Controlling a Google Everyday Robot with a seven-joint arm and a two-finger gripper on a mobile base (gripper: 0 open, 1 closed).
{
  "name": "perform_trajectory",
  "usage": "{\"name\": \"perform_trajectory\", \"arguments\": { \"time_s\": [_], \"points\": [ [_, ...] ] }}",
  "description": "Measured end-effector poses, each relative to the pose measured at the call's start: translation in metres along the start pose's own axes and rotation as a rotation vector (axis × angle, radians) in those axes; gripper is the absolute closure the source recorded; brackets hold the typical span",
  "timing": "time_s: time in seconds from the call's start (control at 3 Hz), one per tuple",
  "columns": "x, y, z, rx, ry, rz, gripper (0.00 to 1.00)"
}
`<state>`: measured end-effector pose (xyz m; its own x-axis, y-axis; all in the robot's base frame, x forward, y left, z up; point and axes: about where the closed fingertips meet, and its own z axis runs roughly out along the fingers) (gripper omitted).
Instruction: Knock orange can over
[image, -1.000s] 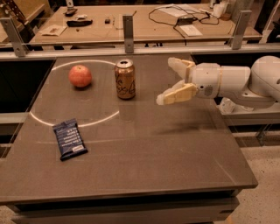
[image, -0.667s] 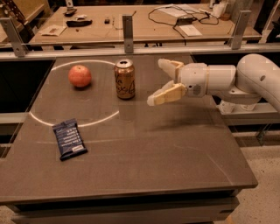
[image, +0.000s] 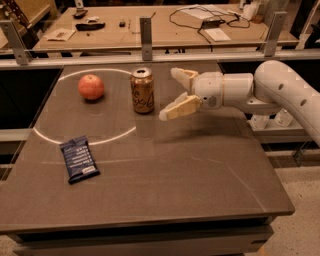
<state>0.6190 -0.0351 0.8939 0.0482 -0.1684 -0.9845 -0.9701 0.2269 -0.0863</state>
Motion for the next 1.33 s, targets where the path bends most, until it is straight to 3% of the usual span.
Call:
{"name": "perform_trajectory", "arguments": {
  "time_s": [1.0, 1.33],
  "points": [
    [0.006, -0.008, 0.072, -0.120, -0.001, 0.004, 0.00],
    [0.008, -0.008, 0.092, -0.137, -0.012, 0.024, 0.17]
  ]
}}
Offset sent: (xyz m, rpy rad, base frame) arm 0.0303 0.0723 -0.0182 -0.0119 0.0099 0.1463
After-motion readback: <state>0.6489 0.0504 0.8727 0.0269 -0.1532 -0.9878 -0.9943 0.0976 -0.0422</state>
